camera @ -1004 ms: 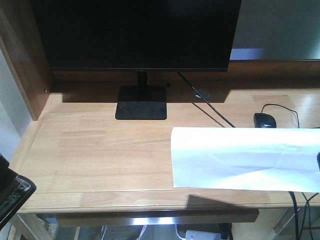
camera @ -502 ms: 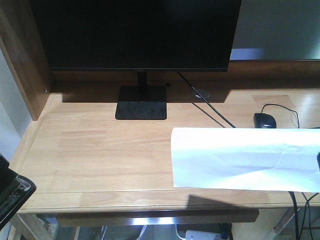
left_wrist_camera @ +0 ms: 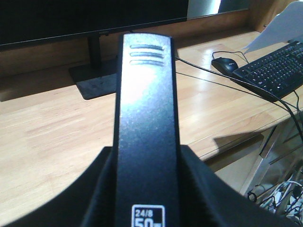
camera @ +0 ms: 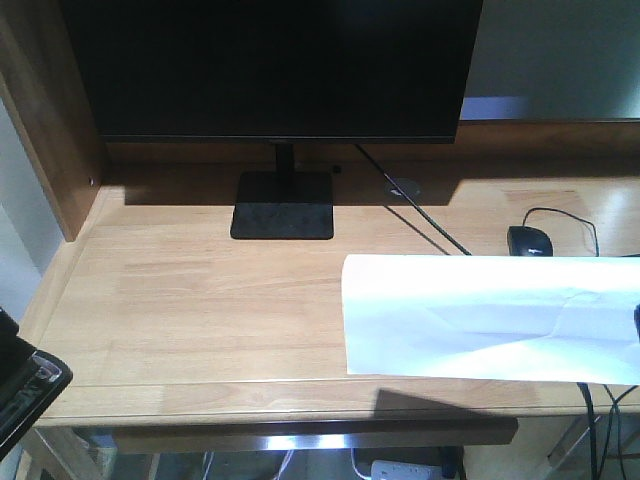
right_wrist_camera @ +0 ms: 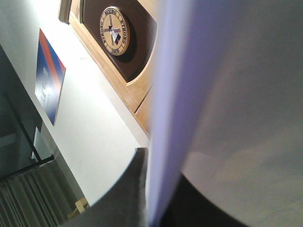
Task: Grab stapler and paper to desk for stapling
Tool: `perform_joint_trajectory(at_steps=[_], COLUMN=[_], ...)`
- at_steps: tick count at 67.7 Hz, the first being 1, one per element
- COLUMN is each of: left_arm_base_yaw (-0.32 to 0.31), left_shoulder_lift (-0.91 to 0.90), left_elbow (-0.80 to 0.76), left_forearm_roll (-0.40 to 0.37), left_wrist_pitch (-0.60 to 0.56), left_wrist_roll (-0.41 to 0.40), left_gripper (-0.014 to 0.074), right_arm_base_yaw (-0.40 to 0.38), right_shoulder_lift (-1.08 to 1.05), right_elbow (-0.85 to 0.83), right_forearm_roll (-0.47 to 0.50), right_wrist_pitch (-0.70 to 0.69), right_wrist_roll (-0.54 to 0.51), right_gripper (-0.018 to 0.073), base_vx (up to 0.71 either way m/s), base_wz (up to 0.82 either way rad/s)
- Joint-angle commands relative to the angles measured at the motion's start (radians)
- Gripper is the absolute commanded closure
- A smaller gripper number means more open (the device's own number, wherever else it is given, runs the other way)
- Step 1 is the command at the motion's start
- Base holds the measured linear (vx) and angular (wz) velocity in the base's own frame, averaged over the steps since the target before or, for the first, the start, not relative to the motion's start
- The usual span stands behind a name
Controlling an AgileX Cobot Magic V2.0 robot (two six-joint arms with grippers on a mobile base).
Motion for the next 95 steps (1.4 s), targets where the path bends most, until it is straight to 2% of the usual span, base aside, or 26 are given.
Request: perform_joint_trajectory(at_steps=[1, 15, 23, 32, 41, 51, 68, 80, 87, 95], left_arm_base_yaw=[-0.007, -0.007, -0.007, -0.007, -0.007, -0.007, -0.007, -0.005, 0.009, 0.042], left_shoulder_lift=[0.008, 0.015, 0.052, 0.136, 0.249, 0.386, 0.630, 0.759, 0.817, 0.881], left_elbow=[-0.031, -0.032, -0.044, -0.082, -0.142, -0.201, -0.282, -0.293, -0.293, -0.293], left_forearm_roll=[-0.045, -0.053, -0.102, -0.123, -0.188, -0.297, -0.521, -0.687, -0.751, -0.809], left_wrist_pitch=[-0.117, -0.190, -0.242, -0.269, -0.275, -0.264, -0.267, -0.311, -0.311, -0.310], left_wrist_roll=[-0.002, -0.002, 0.003, 0.098, 0.182, 0.327, 0.643, 0.877, 0.989, 1.078], left_gripper=[0.0603, 0.0603, 0.0603, 0.0603, 0.0603, 0.0603, 0.0603, 0.0603, 0.0603, 0.0603], right_arm_base_yaw=[0.000, 0.000, 0.000, 0.000, 0.000, 0.000, 0.000, 0.000, 0.000, 0.000], right_shoulder_lift=[0.004, 0.004, 0.004, 0.004, 0.004, 0.004, 0.004, 0.004, 0.004, 0.004], right_elbow=[0.025, 0.025, 0.025, 0.025, 0.025, 0.025, 0.025, 0.025, 0.025, 0.025], right_forearm_roll=[0.019, 0.019, 0.019, 0.019, 0.019, 0.019, 0.019, 0.019, 0.019, 0.019], right_wrist_pitch=[-0.119, -0.116, -0.116, -0.118, -0.118, -0.118, -0.118, -0.118, -0.118, -0.118], right_wrist_roll=[-0.008, -0.008, -0.008, -0.008, -0.008, -0.008, -0.008, -0.008, -0.008, -0.008], right_gripper=[0.0566, 0.0566, 0.0566, 0.0566, 0.0566, 0.0566, 0.0566, 0.0566, 0.0566, 0.0566], base_vx=[0.00, 0.00, 0.00, 0.00, 0.00, 0.00, 0.00, 0.00, 0.00, 0.00], base_wz=[0.00, 0.00, 0.00, 0.00, 0.00, 0.00, 0.00, 0.00, 0.00, 0.00])
